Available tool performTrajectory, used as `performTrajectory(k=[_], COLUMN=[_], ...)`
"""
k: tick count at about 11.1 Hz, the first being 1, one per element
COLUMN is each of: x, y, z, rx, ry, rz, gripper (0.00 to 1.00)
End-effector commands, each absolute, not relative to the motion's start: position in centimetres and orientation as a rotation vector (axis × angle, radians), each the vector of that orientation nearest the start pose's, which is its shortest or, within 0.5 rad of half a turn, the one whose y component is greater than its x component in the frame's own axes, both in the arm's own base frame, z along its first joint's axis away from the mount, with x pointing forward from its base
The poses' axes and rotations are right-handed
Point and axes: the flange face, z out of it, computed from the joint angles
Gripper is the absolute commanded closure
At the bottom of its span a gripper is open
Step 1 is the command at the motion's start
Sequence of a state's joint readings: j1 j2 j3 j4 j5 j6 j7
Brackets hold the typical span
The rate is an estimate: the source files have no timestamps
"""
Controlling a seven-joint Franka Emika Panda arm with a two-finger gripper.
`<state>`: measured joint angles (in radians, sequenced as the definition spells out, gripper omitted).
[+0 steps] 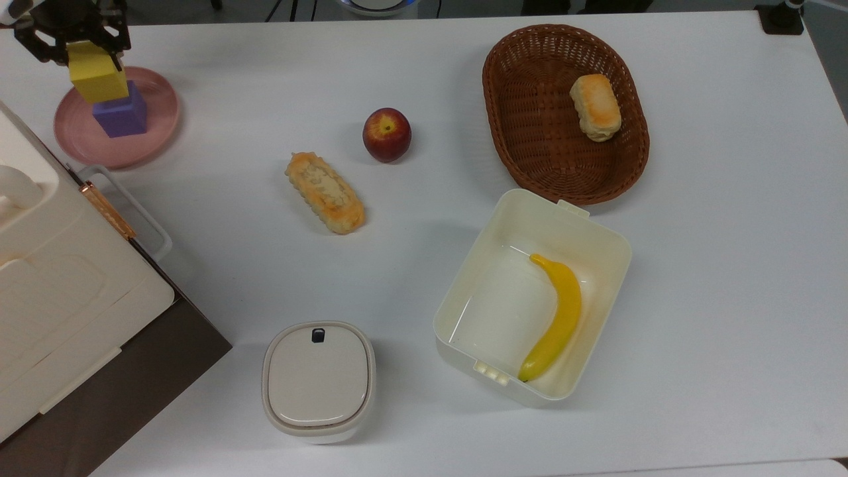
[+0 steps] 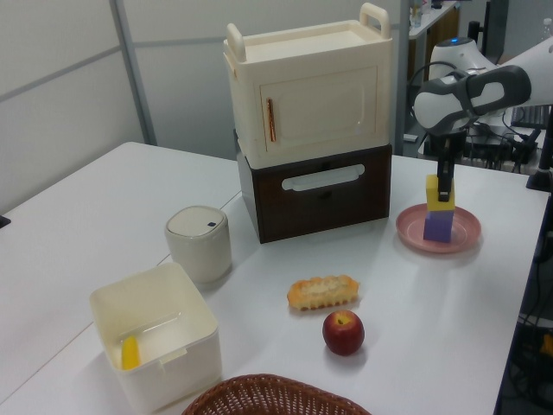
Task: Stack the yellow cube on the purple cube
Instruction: 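Lower the yellow cube onto the purple cube and open the gripper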
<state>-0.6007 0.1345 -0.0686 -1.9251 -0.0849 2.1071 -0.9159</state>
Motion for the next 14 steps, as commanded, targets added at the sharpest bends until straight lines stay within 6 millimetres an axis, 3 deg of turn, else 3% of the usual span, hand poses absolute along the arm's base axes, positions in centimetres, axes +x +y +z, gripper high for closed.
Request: performTrajectory(k=[1,2,3,4,6,9,11,14], x=[45.6,45.5,45.5,45.5,45.6,45.8,47.1,51.3], y=[-37.7,-37.7,-37.7,-37.7,-37.8,-37.6,-35.2,-27.5], z=[41.9,41.9,41.9,41.9,42.1,45.1,47.2,49.1], rx=[-3.193,-3.19,-3.19,-3.189,-3.192,-3.199,-3.159,-3.167], ry=[-0.454,-0.448,-0.448,-0.444,-0.438,-0.416,-0.321,-0.051], rz=[-0.002,-0.008,-0.008,-0.008,-0.014,-0.026,-0.008,-0.044], gripper=[0.31,0.22,0.19,0.0,0.0,0.0,0.0,0.0])
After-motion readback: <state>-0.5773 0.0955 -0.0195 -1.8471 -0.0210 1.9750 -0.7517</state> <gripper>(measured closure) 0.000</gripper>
